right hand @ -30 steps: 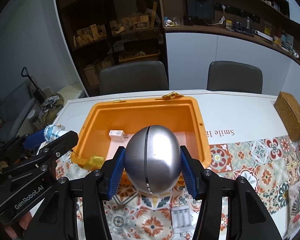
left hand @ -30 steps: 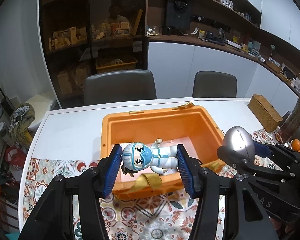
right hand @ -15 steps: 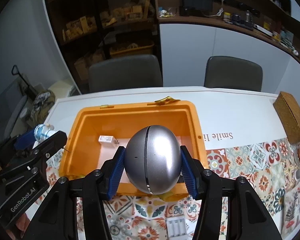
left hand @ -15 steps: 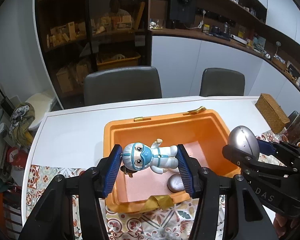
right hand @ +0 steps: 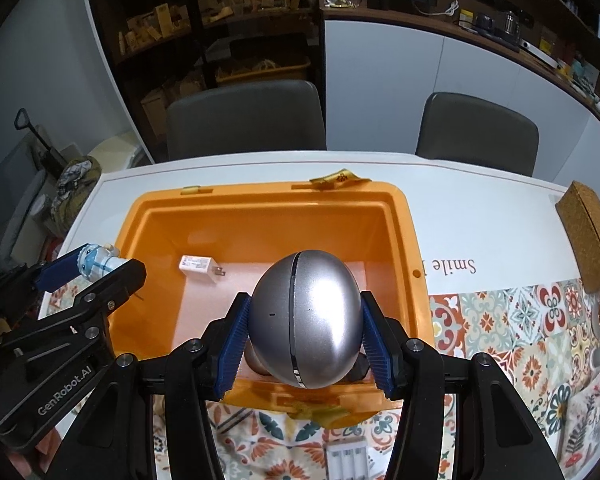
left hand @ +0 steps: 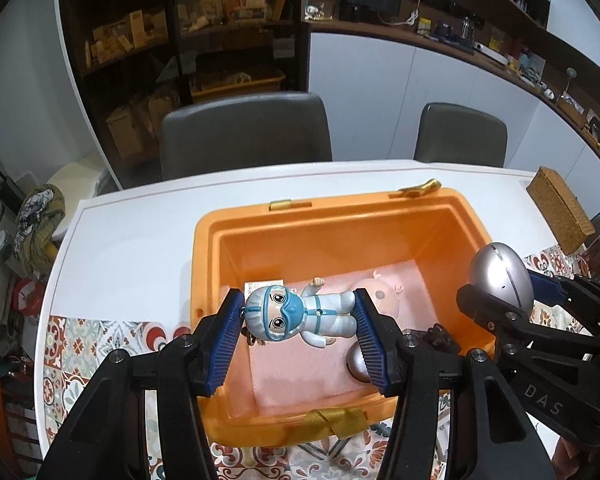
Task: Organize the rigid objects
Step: 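Open the left tool over the crate while the right tool releases the speaker inside, then withdraw both tools from the crate toward the white battery charger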
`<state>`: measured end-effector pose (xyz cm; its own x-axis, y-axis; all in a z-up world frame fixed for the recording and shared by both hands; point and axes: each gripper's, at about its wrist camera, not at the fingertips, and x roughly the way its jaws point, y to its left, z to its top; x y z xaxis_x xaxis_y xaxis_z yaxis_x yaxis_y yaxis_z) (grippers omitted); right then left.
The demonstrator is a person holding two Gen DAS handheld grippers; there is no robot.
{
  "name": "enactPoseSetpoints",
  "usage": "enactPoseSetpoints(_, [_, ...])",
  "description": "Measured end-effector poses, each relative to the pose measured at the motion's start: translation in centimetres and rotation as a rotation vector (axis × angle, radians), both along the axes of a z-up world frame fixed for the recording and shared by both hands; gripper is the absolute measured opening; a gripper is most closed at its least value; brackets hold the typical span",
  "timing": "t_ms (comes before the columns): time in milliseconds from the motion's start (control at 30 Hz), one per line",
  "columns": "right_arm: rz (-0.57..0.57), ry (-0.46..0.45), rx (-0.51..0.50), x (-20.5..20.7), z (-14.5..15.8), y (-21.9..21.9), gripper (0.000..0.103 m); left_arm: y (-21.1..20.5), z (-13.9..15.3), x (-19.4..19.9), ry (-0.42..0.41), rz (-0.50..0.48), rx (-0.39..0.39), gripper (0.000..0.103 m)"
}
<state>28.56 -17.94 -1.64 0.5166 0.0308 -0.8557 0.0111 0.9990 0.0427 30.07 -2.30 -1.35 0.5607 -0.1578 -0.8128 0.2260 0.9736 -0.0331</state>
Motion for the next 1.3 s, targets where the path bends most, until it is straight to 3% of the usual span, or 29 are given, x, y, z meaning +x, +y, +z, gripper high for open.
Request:
enactPoseSetpoints(467, [0.000, 0.025, -0.004, 0.7, -1.1, -0.1, 0.053, 0.2, -2.0, 0.8, 0.070, 0.018, 0.020, 0.057])
enactPoseSetpoints(600, [0.003, 0.031, -0.004, 0.9, -1.3, 0.0, 0.053, 0.5, -2.2, 0.6, 0.081, 0.044, 0.057, 0.068])
enactPoseSetpoints(833, [0.002, 0.040, 0.001, 1.2, -1.7, 0.2, 0.054, 1.4, -2.0, 0.2, 0.083, 0.081, 0.090, 0.078])
enactPoseSetpoints(900, [-0.003, 0.045, -0.001, 1.3, -1.8, 0.2, 0.059, 1.6, -1.7, -0.1, 0.079, 0.085, 0.085, 0.080])
enactPoseSetpoints(933, [-0.017, 0.040, -0.010, 1.2, -1.7, 0.2, 0.073, 1.7, -1.6, -0.1, 0.077, 0.086, 0.085, 0.080])
enactPoseSetpoints(967, [-0.023, 0.027, -0.014, 1.1, -1.6, 0.1, 0.077, 1.8, -1.5, -0.3, 0.073, 0.090, 0.086, 0.080])
enactPoseSetpoints(1300, [-0.014, -0.026, -0.038, -1.5, 0.4, 0.3, 0.077, 2.2, -0.1, -2.4, 0.049, 0.091, 0.062, 0.080])
